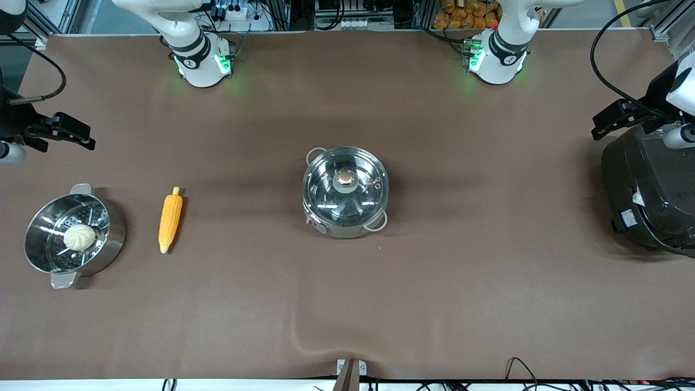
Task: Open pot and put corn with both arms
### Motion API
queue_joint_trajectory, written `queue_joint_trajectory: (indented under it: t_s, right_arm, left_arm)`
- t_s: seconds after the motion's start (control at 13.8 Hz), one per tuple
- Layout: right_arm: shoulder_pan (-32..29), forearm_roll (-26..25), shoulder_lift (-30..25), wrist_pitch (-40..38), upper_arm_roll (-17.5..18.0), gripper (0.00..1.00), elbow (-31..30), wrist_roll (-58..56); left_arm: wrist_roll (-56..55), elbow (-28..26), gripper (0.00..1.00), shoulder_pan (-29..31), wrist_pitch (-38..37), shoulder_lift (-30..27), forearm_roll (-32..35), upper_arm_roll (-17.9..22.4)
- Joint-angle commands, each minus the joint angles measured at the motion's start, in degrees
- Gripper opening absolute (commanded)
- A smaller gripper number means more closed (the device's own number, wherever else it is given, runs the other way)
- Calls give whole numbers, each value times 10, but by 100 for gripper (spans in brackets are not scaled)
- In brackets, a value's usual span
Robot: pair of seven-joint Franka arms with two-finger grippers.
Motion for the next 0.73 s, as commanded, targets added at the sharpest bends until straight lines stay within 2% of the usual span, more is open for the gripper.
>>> queue_joint_trajectory:
  t_s: [0.0,0.29,0.44,0.65]
  right_arm:
    - [-1,-10,-4,10,0,100,-10,2]
    - [-5,-10,-3,37,-2,100,-45,2]
    - [-6,-10,-3,38,-2,100,-75,3]
    - [-7,-9,21,62,-2,100,-103,5]
  left_arm:
    - [3,19,100,-8,-7,12,7,-1]
    - [-6,21,100,-10,-7,23,2,-7]
    - [-24,21,100,-10,-6,23,3,-22]
    - [-25,28,100,-11,-4,29,2,-35]
